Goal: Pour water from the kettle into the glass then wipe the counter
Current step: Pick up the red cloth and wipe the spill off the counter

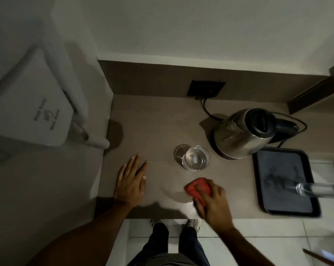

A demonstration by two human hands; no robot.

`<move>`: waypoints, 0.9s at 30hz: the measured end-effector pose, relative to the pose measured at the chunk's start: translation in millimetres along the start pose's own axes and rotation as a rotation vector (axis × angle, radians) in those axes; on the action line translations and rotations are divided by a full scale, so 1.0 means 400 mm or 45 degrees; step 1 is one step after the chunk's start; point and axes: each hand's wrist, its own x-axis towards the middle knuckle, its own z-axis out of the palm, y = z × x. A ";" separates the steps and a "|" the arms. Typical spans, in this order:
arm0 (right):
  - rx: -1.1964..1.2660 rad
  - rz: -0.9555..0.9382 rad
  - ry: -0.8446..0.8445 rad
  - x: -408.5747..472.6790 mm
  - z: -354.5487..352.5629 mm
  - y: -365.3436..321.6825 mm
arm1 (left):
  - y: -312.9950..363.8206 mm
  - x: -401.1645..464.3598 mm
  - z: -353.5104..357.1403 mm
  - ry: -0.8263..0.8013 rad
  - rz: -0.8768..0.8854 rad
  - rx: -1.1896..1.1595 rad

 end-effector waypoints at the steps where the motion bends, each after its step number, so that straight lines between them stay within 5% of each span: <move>1: -0.065 0.032 -0.012 0.006 -0.020 0.046 | 0.001 0.000 -0.001 0.000 -0.003 0.003; 8: 0.133 0.776 0.372 0.065 -0.016 0.036 | 0.004 0.001 -0.005 -0.005 -0.019 0.020; 18: 0.239 0.380 0.084 0.120 0.111 -0.364 | 0.011 0.000 -0.001 -0.013 -0.020 0.010; 27: 0.072 0.154 0.037 0.061 0.095 -0.199 | 0.007 -0.002 0.001 0.049 -0.038 -0.062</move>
